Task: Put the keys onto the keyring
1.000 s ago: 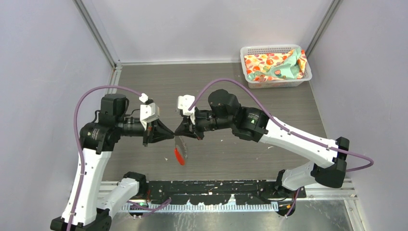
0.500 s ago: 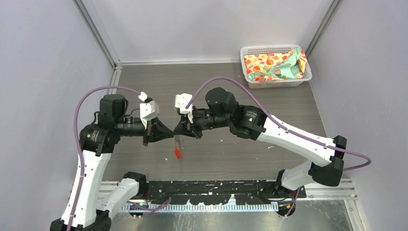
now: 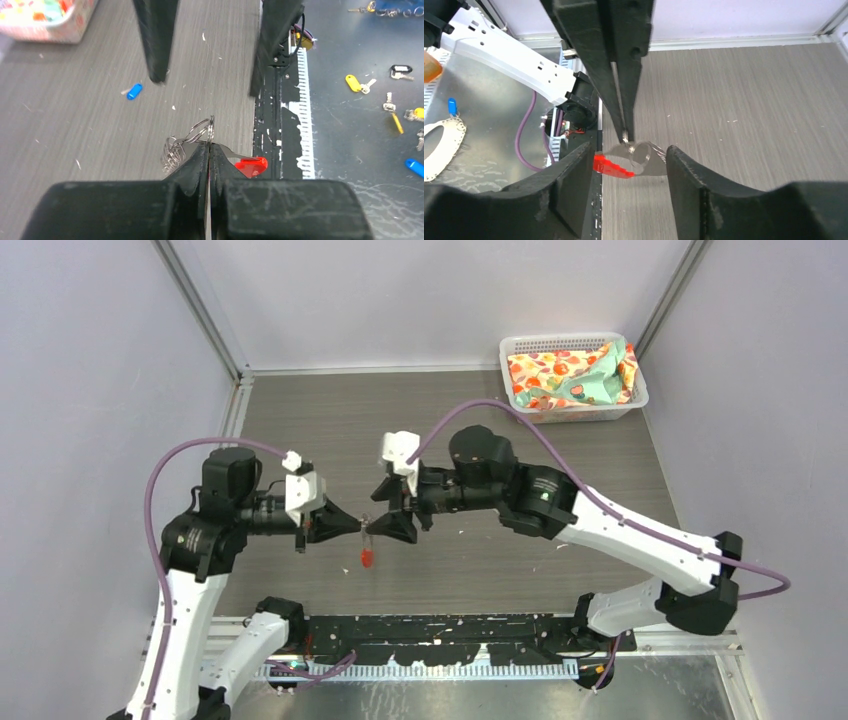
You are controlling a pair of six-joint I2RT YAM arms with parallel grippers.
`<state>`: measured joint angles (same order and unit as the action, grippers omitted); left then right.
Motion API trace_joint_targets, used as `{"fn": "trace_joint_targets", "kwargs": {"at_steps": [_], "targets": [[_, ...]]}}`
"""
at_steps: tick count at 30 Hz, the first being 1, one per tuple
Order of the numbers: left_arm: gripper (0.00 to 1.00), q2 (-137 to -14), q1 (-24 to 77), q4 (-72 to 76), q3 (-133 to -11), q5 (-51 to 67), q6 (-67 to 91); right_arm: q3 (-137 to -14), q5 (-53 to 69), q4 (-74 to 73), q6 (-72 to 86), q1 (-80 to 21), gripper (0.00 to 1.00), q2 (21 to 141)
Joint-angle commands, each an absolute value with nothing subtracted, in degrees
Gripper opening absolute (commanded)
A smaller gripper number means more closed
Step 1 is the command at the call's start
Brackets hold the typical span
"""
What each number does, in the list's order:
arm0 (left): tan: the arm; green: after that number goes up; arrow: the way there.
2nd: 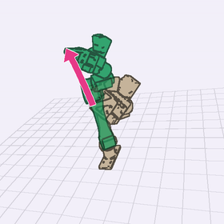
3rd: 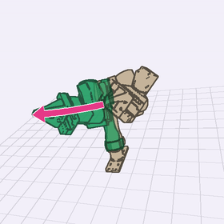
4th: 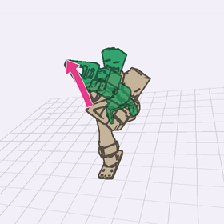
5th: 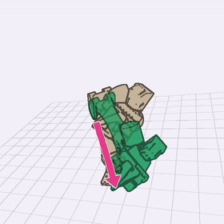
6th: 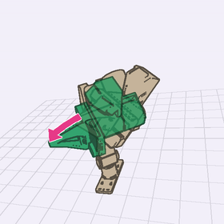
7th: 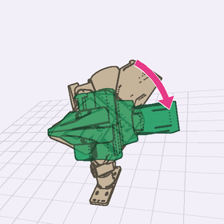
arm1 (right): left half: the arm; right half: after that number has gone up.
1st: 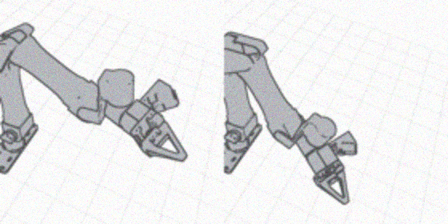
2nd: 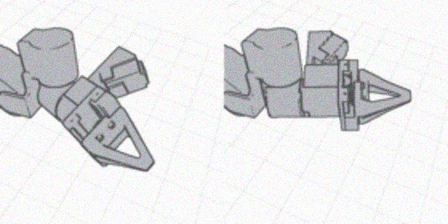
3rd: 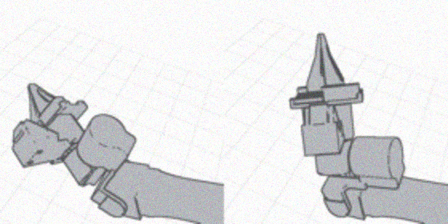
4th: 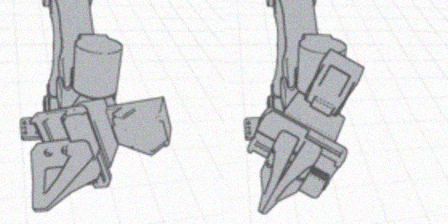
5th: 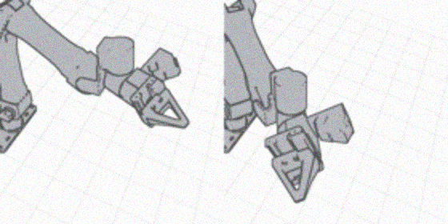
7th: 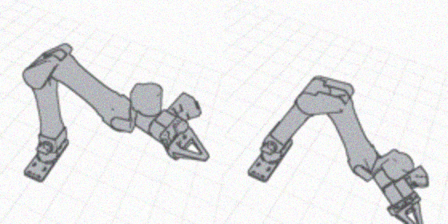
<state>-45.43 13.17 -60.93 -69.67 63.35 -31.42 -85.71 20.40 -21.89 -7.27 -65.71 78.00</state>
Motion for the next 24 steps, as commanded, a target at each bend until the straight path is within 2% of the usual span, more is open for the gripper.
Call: {"fn": "trace_joint_targets", "kwargs": {"at_steps": [1,5,8,11,12,24], "targets": [[0.00,-40.61,13.45,-59.76,-68.65,70.19,-41.81,-83.29,20.76,-18.65,-3.92,-63.66,0.63,70.40],[0.00,-38.34,13.45,-56.33,-68.18,73.05,-40.68,-80.96,23.38,-19.60,-3.81,-62.93,0.66,69.02],[0.00,-38.60,13.45,-56.34,-69.31,74.97,-40.55,-79.57,24.68,-19.81,-4.57,-62.99,0.78,68.81],[0.00,-38.99,13.45,-56.34,-70.03,75.47,-40.35,-79.22,25.69,-18.65,-4.49,-63.14,0.97,69.11],[0.00,-39.02,13.45,-56.34,-70.05,75.56,-40.31,-79.25,25.51,-18.25,-4.48,-63.44,1.00,69.15],[0.00,-38.87,13.45,-55.24,-70.23,77.71,-39.81,-79.08,13.64,-15.54,-7.41,-68.85,1.00,71.81]]}}
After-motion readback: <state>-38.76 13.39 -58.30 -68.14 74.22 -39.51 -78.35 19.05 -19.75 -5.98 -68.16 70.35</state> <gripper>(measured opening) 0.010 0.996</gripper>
